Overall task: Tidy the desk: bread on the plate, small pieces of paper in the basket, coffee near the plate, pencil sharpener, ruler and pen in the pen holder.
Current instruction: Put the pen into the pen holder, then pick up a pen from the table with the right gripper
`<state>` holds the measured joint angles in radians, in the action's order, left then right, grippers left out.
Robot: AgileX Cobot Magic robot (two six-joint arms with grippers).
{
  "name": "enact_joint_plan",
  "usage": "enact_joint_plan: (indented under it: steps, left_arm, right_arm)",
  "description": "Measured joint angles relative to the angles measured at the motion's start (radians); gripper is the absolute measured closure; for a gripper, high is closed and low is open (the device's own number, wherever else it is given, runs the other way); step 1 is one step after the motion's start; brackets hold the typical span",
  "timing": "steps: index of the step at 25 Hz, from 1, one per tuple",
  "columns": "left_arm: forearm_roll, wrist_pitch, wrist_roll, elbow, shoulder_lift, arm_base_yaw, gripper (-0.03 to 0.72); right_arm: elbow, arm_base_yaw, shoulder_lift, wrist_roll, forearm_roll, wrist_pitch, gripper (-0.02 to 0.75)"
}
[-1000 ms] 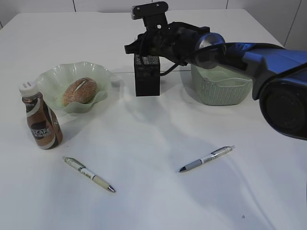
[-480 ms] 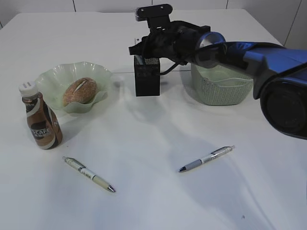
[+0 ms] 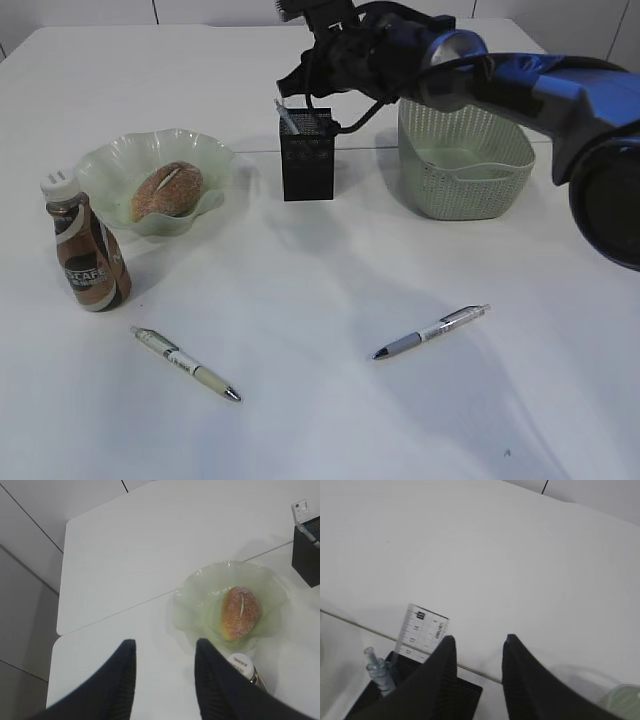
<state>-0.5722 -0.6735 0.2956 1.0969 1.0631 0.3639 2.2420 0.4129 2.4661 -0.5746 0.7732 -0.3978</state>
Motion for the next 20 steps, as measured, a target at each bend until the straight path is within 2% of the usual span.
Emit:
enact_joint_plan:
  steps: [6, 8, 9, 11, 20]
  left_arm:
    - [0.0, 0.001, 0.0, 0.0, 0.0, 0.0, 0.413]
    - [0.004, 0.001, 0.0, 0.0, 0.0, 0.0, 0.413]
    - [0.013, 0.001, 0.0, 0.0, 0.0, 0.0, 0.413]
    - [0.022, 0.001, 0.0, 0.0, 0.0, 0.0, 0.413]
    - [0.071, -0.018, 0.0, 0.0, 0.0, 0.0, 0.413]
  right_arm:
    - [0.0, 0.002, -0.052, 0.208, -0.062, -0.109, 0.472]
    - [0.0, 0.002, -0.052, 0.208, -0.062, -0.109, 0.473]
    - [0.0, 0.002, -0.086, 0.361, -0.159, -0.201, 0.473]
    - [0.0, 0.002, -0.109, 0.425, -0.213, -0.273, 0.477]
    - [0.0, 0.002, -0.225, 0.454, -0.311, -0.581, 0.512]
